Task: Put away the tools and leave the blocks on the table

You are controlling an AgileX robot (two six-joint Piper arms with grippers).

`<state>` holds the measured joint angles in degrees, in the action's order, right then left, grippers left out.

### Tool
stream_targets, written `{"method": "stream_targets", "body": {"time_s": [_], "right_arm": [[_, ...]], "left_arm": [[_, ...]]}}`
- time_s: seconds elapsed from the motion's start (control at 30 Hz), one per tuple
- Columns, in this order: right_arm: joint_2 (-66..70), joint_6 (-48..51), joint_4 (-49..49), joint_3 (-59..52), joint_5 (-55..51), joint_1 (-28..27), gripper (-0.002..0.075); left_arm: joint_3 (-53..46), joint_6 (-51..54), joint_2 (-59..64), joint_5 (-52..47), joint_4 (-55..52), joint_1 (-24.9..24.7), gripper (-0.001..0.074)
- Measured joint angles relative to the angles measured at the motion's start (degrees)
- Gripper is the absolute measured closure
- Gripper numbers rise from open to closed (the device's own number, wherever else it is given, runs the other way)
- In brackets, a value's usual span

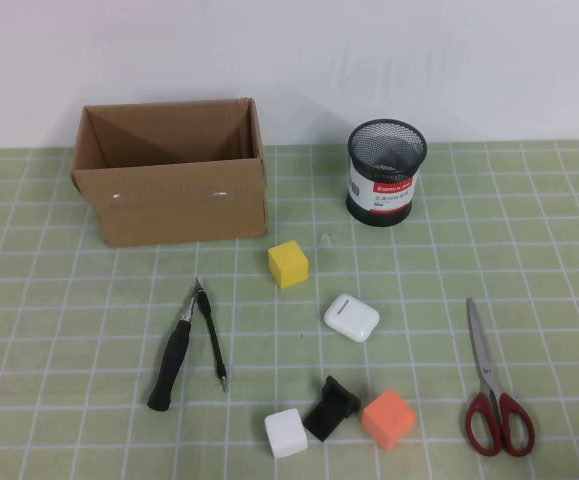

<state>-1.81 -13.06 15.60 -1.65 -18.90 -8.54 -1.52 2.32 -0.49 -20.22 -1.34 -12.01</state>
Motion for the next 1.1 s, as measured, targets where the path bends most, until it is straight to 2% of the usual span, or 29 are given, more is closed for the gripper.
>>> {"method": "stream_targets", "body": {"time_s": [0.13,0.37,0.7,0.83,1.1], "right_arm": [[0.0,0.0,0.0,0.0,0.0,0.0,0.0734],[0.0,0.0,-0.2,0.0,1.5,0.0,0.0734],[0.0,0.0,-0.2,0.0,16.6,0.0,0.0734],[0.0,0.0,-0.2,0.0,14.4,0.0,0.0734],[0.0,-0.1,-1.7,0.0,3.1,0.0,0.0734]], "left_arm": [[0.0,0.0,0.0,0.0,0.0,1.9,0.0738],[0.0,0.0,0.0,0.0,0.0,2.1,0.0738],[0.0,0.0,0.0,0.0,0.0,2.1,0.0738],[0.0,0.0,0.0,0.0,0.0,2.1,0.0738],[0.0,0.0,0.0,0.0,0.0,2.1,0.0738]]}}
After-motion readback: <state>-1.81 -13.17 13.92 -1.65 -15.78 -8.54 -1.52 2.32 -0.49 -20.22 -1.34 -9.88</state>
